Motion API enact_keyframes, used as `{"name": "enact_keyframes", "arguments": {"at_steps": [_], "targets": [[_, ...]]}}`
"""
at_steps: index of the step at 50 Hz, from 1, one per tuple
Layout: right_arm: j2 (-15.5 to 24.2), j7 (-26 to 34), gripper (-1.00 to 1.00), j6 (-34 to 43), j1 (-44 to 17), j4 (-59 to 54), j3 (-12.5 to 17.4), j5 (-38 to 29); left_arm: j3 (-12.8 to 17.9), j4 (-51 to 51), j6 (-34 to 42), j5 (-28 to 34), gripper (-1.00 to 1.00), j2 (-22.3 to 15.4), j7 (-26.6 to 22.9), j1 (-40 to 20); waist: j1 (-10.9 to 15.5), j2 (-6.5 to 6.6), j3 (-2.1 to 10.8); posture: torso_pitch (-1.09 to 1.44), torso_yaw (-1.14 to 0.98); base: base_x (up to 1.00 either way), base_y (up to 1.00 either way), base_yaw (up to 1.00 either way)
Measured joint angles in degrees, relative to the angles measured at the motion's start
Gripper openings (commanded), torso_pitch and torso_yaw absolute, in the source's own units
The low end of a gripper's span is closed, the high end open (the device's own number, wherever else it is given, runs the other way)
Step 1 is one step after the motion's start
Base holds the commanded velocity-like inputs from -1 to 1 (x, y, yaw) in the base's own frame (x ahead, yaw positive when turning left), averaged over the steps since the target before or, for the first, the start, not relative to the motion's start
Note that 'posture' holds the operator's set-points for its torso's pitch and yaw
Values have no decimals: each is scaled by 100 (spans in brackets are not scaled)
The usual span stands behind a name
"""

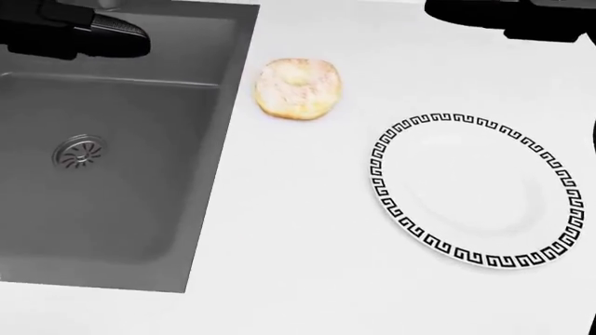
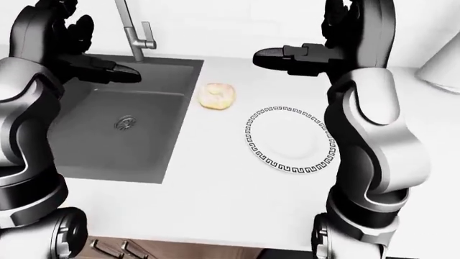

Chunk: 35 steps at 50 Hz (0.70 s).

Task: Place the pastries on the plates.

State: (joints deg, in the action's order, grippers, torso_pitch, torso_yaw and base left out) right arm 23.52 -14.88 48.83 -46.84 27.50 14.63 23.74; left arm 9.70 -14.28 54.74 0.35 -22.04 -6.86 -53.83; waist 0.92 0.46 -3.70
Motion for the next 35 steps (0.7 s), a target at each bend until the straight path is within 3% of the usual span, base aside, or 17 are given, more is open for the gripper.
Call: {"name": "enact_keyframes", "arguments": {"at_steps": [7,11,17,22,26,29,31,33,35], "targets": [[67,-41,100,70,26,-40,-7,33,4,109,44,66,100,19,-25,38,48,-152,-83,0,0,0,0,0],[101,-44,100,93,-66,-120,3,9,-44,182,5,85,100,30,-72,-54,85,-366,-47,0,0,0,0,0],[172,-77,100,97,-46,-24,95,-50,-89,194,-27,89,100,75,-141,-64,54,-218,30,0,0,0,0,0],[175,-112,100,230,-71,-88,29,59,23,125,-7,160,100,34,-124,-40,-81,-56,46,0,0,0,0,-100],[247,-193,100,246,-121,-12,172,72,-107,147,-7,111,100,84,-168,-51,-202,-84,230,0,0,0,0,-100],[275,-211,100,148,-173,63,178,69,-130,158,-37,105,100,71,-187,-109,-193,131,137,0,0,0,0,-100],[295,-196,100,145,-228,49,133,97,-89,133,-43,125,100,26,-193,-136,-115,402,66,0,0,0,0,-100],[337,-174,100,171,-96,110,58,82,-55,156,-51,160,100,42,-190,-98,-68,387,-24,0,0,0,0,0],[274,-173,100,263,-137,33,100,54,-91,201,-33,167,100,34,-204,-124,-110,318,-14,0,0,0,0,0]]}}
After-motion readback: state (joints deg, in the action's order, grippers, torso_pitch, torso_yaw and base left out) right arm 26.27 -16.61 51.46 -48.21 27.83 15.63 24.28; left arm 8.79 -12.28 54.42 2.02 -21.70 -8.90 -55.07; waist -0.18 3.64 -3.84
